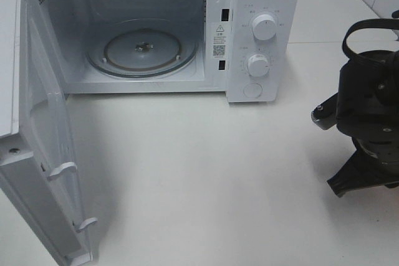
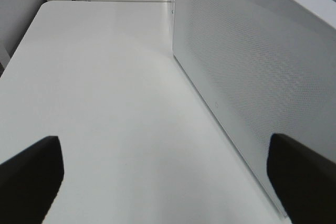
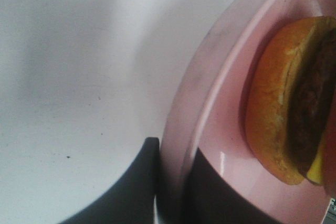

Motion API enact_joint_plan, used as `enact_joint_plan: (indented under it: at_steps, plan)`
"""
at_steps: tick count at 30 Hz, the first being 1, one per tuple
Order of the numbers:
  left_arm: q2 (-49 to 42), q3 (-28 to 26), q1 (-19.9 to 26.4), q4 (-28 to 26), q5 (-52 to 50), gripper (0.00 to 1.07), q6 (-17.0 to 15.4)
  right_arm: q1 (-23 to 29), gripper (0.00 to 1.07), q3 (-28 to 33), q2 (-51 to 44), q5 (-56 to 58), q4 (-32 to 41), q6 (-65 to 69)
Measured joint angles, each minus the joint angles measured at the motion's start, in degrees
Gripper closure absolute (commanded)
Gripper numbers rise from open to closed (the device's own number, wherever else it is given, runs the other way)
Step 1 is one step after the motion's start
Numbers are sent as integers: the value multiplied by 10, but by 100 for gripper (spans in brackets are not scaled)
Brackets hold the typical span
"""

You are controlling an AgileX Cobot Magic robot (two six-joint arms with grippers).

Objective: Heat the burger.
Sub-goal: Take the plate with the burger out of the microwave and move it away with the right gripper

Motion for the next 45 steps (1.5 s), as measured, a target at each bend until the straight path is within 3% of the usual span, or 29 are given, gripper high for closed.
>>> enact_joint_plan:
  at_steps: [25, 36, 41, 45]
  plan:
    - [0, 0, 0, 0, 0, 9, 0, -19, 105, -1, 120, -82, -27, 72]
    - [0, 0, 0, 0, 0, 9, 0, -60, 101, -1, 124, -86, -32, 88]
    - [0, 0, 0, 0, 0, 9, 0, -75, 93, -1, 124, -86, -26, 88]
    - [0, 0, 0, 0, 0, 9, 0, -80, 78, -1, 124, -77, -8, 68]
